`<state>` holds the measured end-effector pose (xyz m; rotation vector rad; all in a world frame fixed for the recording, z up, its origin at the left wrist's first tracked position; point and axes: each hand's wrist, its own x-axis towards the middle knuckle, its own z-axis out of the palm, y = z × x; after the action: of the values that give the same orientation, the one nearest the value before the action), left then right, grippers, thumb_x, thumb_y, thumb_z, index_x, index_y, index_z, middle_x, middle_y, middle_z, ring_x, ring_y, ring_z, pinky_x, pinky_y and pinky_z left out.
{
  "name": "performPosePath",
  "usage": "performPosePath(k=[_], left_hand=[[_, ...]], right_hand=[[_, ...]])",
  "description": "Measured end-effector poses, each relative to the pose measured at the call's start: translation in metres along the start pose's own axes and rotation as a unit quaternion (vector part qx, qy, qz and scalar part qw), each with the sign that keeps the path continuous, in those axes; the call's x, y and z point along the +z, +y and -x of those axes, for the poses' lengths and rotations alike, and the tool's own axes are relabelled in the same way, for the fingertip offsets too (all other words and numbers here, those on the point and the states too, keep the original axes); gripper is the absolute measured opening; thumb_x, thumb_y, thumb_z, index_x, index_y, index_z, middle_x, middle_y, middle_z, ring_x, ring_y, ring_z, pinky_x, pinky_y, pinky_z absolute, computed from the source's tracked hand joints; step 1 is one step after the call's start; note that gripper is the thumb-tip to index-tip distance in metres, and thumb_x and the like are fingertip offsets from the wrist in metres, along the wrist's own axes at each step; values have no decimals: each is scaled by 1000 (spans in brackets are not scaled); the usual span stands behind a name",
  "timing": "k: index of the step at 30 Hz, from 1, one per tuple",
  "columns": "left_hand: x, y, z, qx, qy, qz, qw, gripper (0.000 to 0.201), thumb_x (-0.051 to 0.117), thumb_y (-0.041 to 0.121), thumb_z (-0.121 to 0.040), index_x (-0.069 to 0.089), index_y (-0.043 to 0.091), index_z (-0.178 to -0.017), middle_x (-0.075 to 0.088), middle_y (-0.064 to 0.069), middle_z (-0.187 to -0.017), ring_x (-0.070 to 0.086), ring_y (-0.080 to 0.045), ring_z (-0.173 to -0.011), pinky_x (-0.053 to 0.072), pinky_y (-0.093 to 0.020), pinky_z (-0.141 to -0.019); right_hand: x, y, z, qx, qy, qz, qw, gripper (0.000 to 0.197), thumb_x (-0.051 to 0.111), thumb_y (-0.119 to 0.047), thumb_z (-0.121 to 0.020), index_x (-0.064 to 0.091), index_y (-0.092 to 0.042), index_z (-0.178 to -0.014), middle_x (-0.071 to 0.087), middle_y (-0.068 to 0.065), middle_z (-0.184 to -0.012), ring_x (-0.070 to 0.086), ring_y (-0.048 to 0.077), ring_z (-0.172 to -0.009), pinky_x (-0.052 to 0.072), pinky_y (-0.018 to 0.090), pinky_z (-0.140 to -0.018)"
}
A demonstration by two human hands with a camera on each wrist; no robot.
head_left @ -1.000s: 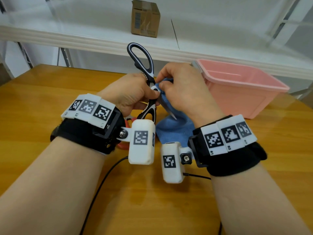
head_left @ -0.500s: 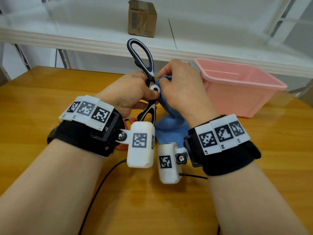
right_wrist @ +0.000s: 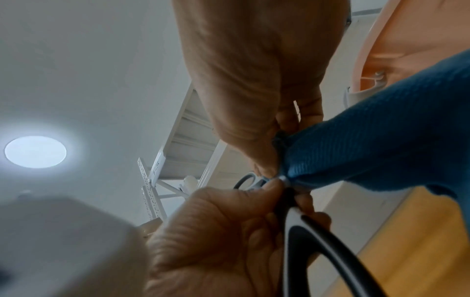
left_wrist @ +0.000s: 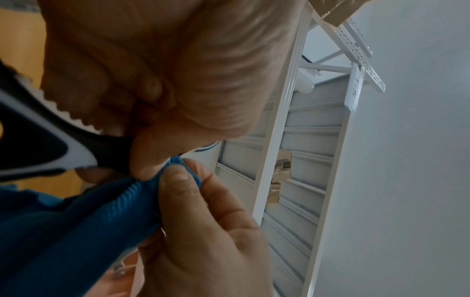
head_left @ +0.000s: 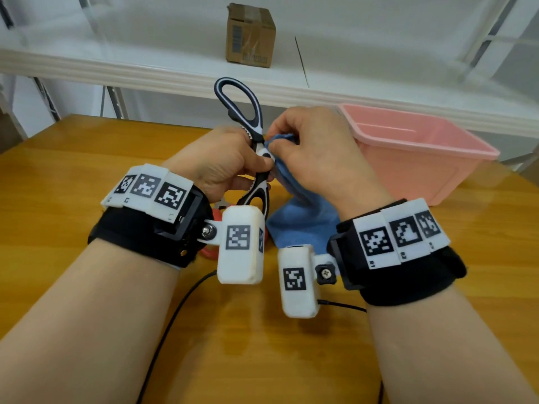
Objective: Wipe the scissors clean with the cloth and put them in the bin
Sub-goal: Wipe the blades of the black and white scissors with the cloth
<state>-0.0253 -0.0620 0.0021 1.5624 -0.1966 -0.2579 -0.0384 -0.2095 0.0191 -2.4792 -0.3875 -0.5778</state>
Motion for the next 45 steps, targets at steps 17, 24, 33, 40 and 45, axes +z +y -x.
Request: performPosePath(k=[17, 24, 33, 40, 45], left_hand=[[-5, 9, 4, -19, -36, 102, 994, 22, 47, -8, -93, 63, 4, -99, 66, -10, -80, 65, -17, -70, 60, -29, -62], [-14, 10, 4, -39, -65, 135, 988, 25, 45, -3, -94, 64, 4, -110, 67, -7, -81, 65, -14, -72, 59, -25, -64], [-9, 9, 5, -39, -35, 88, 995, 18, 52, -4, -91, 60, -3, -107, 65, -14, -83, 66, -16, -67, 55, -23, -52], [0, 6, 2, -21, -19, 23, 999, 17, 53, -8, -90, 61, -1, -103, 65, -13, -86, 66, -18, -69, 58, -27, -62], [5, 6, 3, -26, -22, 20, 999, 18, 53, -11, -89, 64, 2, -94, 67, -9, -77, 67, -18, -67, 59, -26, -59]], right_hand=[[-3, 6, -7, 27, 113, -156, 981, 11, 64, -16, -88, 63, -27, -84, 67, -13, -87, 62, 3, -83, 52, 19, -77], [-9, 8, -6, 9, 100, -166, 981, 9, 68, -14, -83, 70, -22, -85, 70, -9, -85, 67, 9, -84, 58, 39, -82], [2, 2, -5, -11, 38, -40, 998, 9, 65, -17, -89, 73, -22, -92, 70, -7, -95, 63, 8, -92, 51, 25, -81], [7, 4, -4, 23, 76, -16, 997, 14, 61, -16, -88, 73, -20, -90, 71, -6, -94, 64, 10, -94, 53, 34, -87], [-1, 10, -5, 64, 90, -47, 993, 15, 59, -14, -88, 73, -21, -87, 71, -9, -77, 68, 1, -79, 56, 28, -83]])
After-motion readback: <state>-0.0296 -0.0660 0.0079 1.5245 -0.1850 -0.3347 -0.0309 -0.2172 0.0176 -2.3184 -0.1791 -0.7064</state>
